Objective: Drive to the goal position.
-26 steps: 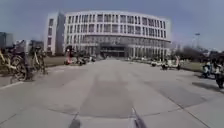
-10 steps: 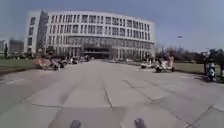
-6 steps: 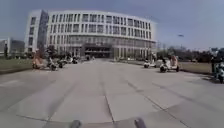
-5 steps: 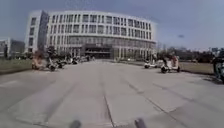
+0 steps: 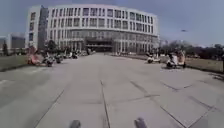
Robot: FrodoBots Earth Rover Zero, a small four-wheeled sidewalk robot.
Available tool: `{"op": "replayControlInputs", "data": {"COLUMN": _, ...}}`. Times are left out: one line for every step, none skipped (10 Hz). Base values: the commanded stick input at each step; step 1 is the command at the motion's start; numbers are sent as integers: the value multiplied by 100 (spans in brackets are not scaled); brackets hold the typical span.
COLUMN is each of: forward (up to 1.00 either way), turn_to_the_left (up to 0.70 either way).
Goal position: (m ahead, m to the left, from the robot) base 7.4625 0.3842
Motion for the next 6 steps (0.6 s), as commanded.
{"op": "replayControlInputs", "data": {"forward": 85, "turn_to_the_left": 1}}
{"op": "replayControlInputs", "data": {"forward": 85, "turn_to_the_left": 1}}
{"op": "replayControlInputs", "data": {"forward": 85, "turn_to_the_left": 1}}
{"op": "replayControlInputs", "data": {"forward": 85, "turn_to_the_left": 1}}
{"op": "replayControlInputs", "data": {"forward": 85, "turn_to_the_left": 1}}
{"op": "replayControlInputs", "data": {"forward": 85, "turn_to_the_left": 1}}
